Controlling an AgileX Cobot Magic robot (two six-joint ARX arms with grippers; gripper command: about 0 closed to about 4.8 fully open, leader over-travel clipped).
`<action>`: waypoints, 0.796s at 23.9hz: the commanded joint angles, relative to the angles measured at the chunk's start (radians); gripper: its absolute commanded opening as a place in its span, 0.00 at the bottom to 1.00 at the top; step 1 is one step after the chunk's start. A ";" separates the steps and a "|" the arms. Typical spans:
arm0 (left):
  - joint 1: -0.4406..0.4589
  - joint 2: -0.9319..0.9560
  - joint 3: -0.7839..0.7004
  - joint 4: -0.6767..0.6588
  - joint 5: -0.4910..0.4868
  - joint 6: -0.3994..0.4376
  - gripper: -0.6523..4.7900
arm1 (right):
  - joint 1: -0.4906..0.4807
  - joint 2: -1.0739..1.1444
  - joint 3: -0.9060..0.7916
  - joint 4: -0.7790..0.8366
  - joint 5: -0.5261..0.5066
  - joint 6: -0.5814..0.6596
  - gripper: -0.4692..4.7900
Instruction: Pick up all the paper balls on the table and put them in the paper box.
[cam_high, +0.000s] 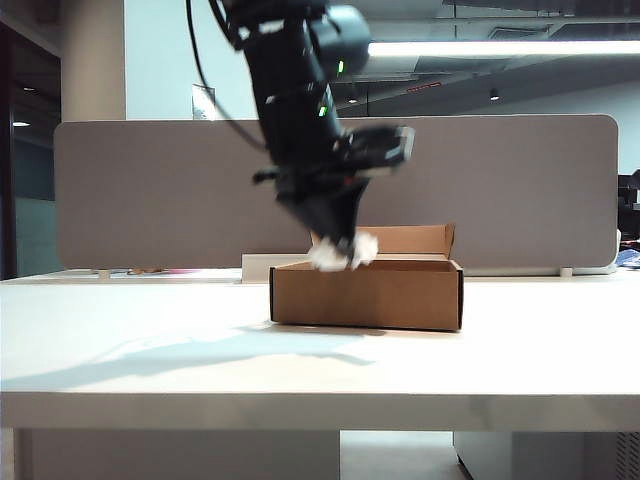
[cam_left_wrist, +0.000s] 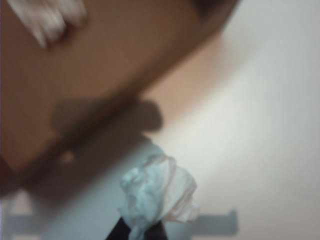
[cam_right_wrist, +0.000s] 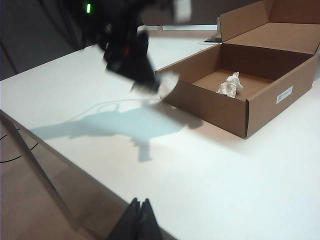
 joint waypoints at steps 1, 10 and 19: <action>0.005 -0.001 0.018 0.196 -0.101 0.105 0.11 | -0.001 -0.002 -0.004 0.014 -0.002 0.000 0.08; 0.048 0.072 0.016 0.510 -0.169 0.119 0.11 | 0.000 -0.002 -0.004 0.014 -0.003 0.001 0.08; 0.079 0.141 0.018 0.493 -0.113 0.119 0.73 | -0.001 -0.002 -0.004 0.014 -0.002 0.000 0.08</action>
